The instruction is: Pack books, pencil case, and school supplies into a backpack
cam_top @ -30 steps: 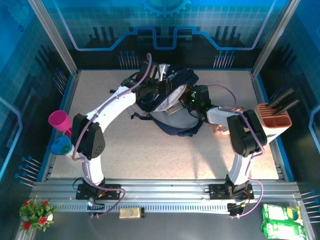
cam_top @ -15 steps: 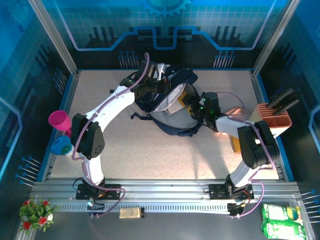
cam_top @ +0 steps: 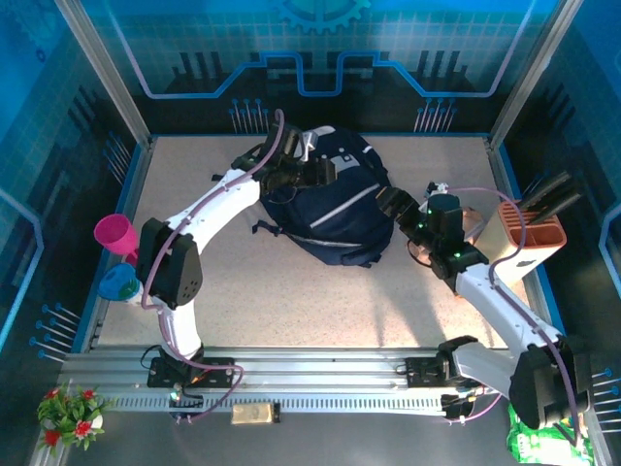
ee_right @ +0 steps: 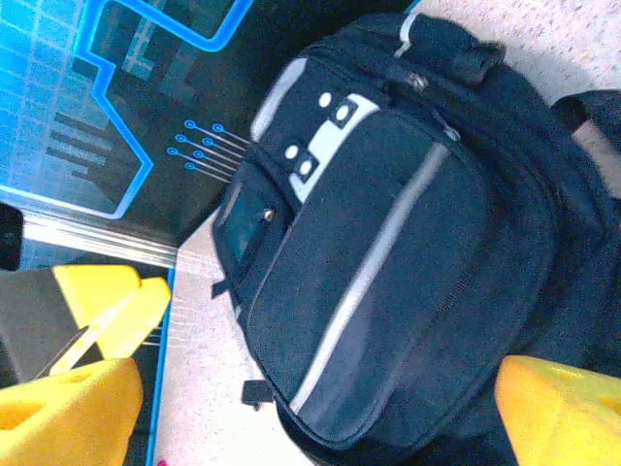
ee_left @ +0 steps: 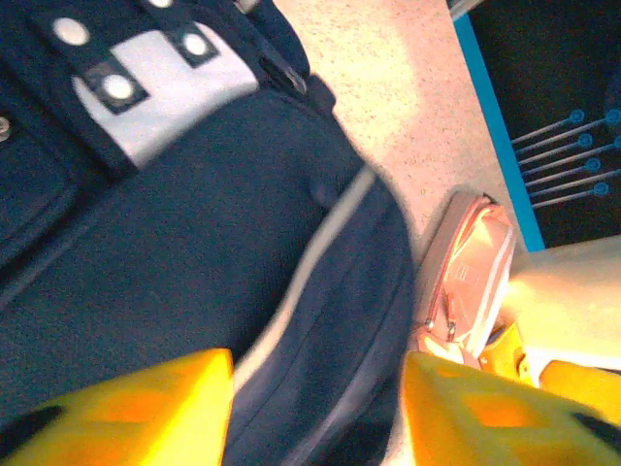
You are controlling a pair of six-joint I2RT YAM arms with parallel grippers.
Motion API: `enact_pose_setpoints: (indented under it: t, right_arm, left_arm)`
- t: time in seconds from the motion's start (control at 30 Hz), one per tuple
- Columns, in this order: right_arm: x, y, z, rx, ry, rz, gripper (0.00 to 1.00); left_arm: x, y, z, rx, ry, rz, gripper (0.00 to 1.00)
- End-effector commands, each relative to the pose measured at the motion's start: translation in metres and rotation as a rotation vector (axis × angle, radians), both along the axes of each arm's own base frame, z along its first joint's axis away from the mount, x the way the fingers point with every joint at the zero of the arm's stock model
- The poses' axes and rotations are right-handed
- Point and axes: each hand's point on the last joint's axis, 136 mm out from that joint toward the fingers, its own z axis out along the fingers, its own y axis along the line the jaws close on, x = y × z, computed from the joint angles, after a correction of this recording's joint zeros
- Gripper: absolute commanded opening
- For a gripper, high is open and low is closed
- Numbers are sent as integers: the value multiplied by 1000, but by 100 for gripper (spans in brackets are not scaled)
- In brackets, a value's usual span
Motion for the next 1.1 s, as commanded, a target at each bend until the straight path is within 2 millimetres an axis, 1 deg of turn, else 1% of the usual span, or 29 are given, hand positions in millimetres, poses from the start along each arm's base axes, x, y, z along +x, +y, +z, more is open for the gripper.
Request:
enact_pose_setpoints:
  t: [0.0, 0.03, 0.13, 0.27, 0.37, 0.43, 0.5, 0.53, 0.57, 0.67, 0.77, 0.83, 0.97, 1.07]
  right_arm:
    - [-6, -8, -2, -101, 26, -8, 96]
    - [-7, -6, -1, -106, 28, -1, 96]
    - [-5, 3, -6, -116, 46, 29, 97]
    - [0, 24, -16, -117, 99, 76, 97]
    - [3, 40, -23, -121, 125, 97, 97]
    - [5, 49, -25, -128, 136, 107, 97]
    - [8, 55, -29, -142, 156, 105, 97]
    - [8, 59, -33, -148, 169, 112, 96]
    - [10, 62, -30, -151, 175, 112, 96]
    - [11, 69, -35, -177, 219, 113, 96]
    - [9, 73, -41, -201, 255, 107, 95]
    - [8, 72, -44, -211, 271, 88, 95]
    - [6, 74, -51, -205, 307, 77, 95]
    - [4, 79, -57, -198, 336, 97, 95]
  left_arm:
    - [-7, 20, -4, -57, 64, 69, 59]
    - [-9, 26, -6, -70, 74, 89, 60]
    - [-12, 56, -21, -107, 116, 179, 62]
    - [-16, 105, -58, -140, 201, 316, 62]
    - [-16, 135, -86, -175, 260, 390, 61]
    - [-13, 149, -100, -192, 290, 422, 61]
    - [-7, 159, -114, -204, 315, 436, 60]
    - [-4, 162, -119, -206, 322, 442, 61]
    - [0, 165, -124, -209, 328, 447, 60]
    - [12, 170, -137, -205, 339, 463, 59]
    - [23, 169, -149, -207, 345, 457, 58]
    - [28, 168, -157, -208, 353, 452, 58]
    - [35, 161, -162, -248, 342, 418, 56]
    - [39, 156, -164, -267, 344, 396, 51]
